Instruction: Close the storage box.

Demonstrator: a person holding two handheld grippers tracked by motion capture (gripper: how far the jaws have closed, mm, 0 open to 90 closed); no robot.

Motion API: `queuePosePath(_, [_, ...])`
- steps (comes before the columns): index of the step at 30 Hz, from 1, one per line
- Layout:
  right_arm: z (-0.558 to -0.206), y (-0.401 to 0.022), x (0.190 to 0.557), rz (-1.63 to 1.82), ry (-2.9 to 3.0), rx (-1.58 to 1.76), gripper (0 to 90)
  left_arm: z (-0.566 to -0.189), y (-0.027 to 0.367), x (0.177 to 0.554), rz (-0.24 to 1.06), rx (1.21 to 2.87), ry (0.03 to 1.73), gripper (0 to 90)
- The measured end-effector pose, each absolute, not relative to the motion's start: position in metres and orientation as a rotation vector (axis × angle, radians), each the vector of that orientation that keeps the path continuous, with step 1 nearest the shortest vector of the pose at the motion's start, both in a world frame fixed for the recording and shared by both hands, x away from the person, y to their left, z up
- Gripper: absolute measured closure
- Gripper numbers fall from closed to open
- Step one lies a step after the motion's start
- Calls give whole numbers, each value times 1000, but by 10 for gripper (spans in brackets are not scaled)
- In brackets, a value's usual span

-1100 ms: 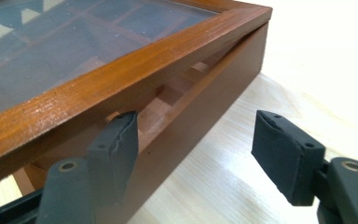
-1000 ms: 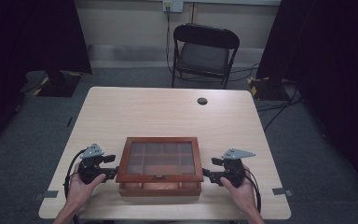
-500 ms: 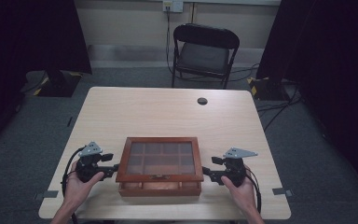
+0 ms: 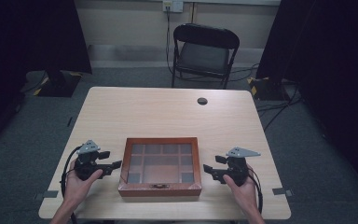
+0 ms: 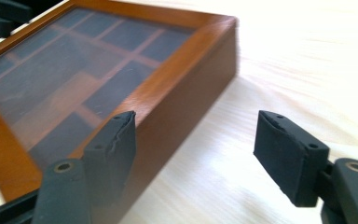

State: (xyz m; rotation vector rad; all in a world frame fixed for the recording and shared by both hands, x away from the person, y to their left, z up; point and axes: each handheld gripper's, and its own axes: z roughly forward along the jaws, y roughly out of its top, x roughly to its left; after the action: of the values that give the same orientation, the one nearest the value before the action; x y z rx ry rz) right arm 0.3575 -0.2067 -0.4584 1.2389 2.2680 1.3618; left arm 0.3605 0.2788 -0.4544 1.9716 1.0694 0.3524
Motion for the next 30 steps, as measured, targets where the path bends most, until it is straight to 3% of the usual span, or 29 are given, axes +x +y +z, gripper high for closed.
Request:
queuePosePath(7, [-457, -228, 361, 1262, 2175, 1341, 168, -455, 289, 363, 384, 1974, 1122, 252])
queuePosePath(15, [-458, -264, 361, 1202, 2101, 1457, 149, -458, 310, 366, 406, 1963, 1211, 195])
queuePosePath(30, [-485, -307, 377, 926, 1999, 1650, 148, -483, 339, 388, 435, 1988, 1380, 191])
